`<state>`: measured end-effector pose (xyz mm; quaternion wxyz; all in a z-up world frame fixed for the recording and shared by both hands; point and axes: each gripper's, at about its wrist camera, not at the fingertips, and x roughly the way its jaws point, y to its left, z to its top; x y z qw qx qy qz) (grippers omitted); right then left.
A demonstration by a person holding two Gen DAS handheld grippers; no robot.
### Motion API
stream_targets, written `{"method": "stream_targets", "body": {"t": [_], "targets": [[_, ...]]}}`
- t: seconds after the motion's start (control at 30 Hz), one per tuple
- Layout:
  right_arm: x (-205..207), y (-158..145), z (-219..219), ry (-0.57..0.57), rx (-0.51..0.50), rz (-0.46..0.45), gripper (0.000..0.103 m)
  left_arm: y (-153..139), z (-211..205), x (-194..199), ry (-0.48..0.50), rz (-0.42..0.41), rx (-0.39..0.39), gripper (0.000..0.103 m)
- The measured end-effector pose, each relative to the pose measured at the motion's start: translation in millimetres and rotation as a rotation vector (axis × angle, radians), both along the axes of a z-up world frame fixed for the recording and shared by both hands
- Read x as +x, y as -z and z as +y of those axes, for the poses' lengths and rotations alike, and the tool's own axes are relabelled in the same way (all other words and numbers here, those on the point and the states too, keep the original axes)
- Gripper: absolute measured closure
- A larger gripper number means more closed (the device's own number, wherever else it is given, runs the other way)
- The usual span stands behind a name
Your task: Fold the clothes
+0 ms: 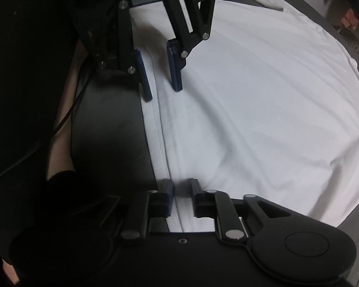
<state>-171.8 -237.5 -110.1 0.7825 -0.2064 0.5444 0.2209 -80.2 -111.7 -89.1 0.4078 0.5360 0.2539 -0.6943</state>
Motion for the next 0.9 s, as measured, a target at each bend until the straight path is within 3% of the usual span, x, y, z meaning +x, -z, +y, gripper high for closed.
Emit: {"method": "stream_targets", "body": {"t": [0.13, 0.2, 0.4, 0.6, 0.67, 0.7, 0.77, 0.9], "targets": [[4, -4, -9, 0.045, 0.052, 0.023, 0.100, -1, -1, 0, -0.005, 0.010, 0.004, 0.084], [7, -7, -15, 0.075, 0.083, 0.030, 0.100, -3, 0, 2, -0.012, 0.019, 0.008, 0.097], [9, -14, -33, 0.128, 0.226, 0.101, 0.102, -12, 4, 4, -0.034, 0.057, -0.016, 0.099], [0, -15, -30, 0.074, 0.196, 0.111, 0.102, -14, 4, 5, -0.042, 0.126, 0.023, 0.100], [-2, -16, -27, 0.053, 0.163, 0.073, 0.099, -10, 2, 5, -0.041, 0.124, 0.059, 0.100], [-2, -15, -24, 0.045, 0.143, 0.061, 0.092, -6, 0, 4, -0.036, 0.132, 0.108, 0.100], [-3, -14, -19, 0.028, 0.103, 0.038, 0.083, 3, 0, -5, -0.015, 0.084, 0.141, 0.100], [4, -7, -15, -0.024, 0.020, 0.022, 0.083, 0, -1, -12, -0.017, 0.075, 0.125, 0.099]]}}
